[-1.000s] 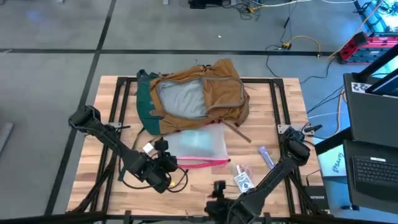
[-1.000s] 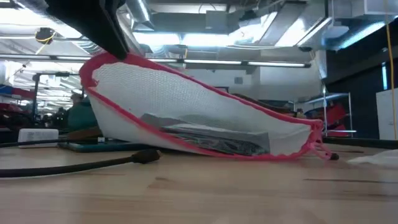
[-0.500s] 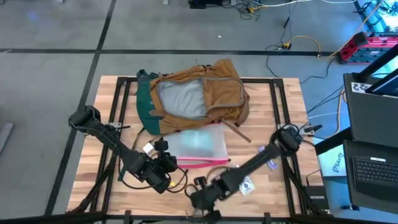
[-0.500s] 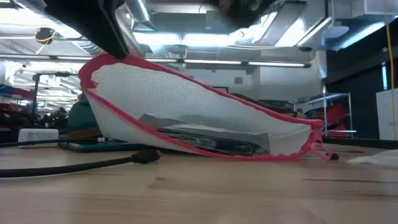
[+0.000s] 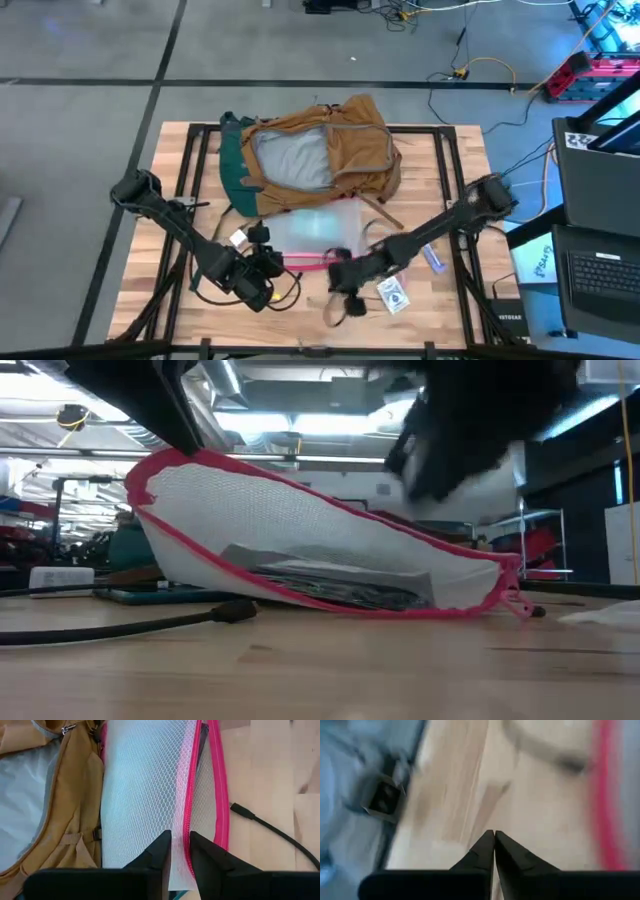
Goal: Unpack backpack
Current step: Put the blue chocolate bar into the pink zipper pouch
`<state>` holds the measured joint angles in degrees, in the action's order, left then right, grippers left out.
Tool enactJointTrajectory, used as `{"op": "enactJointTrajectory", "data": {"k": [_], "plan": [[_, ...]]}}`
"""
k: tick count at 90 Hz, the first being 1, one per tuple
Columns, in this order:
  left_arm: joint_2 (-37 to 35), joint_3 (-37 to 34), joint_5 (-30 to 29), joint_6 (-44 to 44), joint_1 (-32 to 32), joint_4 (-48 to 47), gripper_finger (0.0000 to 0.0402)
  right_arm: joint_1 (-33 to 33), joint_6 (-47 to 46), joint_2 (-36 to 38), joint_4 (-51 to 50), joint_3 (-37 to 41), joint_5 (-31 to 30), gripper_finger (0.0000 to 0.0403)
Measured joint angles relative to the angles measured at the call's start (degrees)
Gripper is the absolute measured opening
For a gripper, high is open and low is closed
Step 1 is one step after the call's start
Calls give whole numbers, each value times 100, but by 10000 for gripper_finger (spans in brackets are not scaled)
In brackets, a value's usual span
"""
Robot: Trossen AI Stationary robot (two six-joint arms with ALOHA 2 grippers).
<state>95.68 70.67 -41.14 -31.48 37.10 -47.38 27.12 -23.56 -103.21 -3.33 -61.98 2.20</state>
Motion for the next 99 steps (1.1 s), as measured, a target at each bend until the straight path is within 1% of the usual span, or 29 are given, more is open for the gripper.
{"op": "enactJointTrajectory", "data": {"k": [5,9,16,20,24,31,56,66,74,80,84,91,99], "plan": [[0,0,6,-2,3,0,54,64,6,623,701,708,-427,1],[0,0,10,-2,5,-1,54,119,17,1144,1070,1260,-797,0],[0,0,10,-2,2,-1,54,205,-296,2066,1231,2077,-1496,0],[0,0,10,-4,2,1,54,232,-707,2572,954,2413,-1856,0],[0,0,12,-6,2,1,54,226,-1204,3040,466,2637,-2146,0],[0,0,12,-29,2,3,54,222,-2214,3611,-667,2733,-2486,0],[0,0,12,-42,0,39,54,200,-4483,3858,-4079,2092,-2148,0],[0,0,12,-74,0,40,54,200,-5295,3682,-5413,1796,-1697,0],[0,0,12,-111,0,40,54,200,-5938,3536,-6289,1705,-1162,0],[0,0,12,-120,0,40,54,200,-6355,3433,-6621,1698,-643,0],[0,0,12,-121,0,40,54,200,-6535,3369,-6672,1723,-250,0],[0,0,12,-127,0,40,54,203,-6739,3230,-6561,1800,447,0],[0,0,12,-129,0,40,54,207,-6812,3012,-6271,1867,1031,0]]}}
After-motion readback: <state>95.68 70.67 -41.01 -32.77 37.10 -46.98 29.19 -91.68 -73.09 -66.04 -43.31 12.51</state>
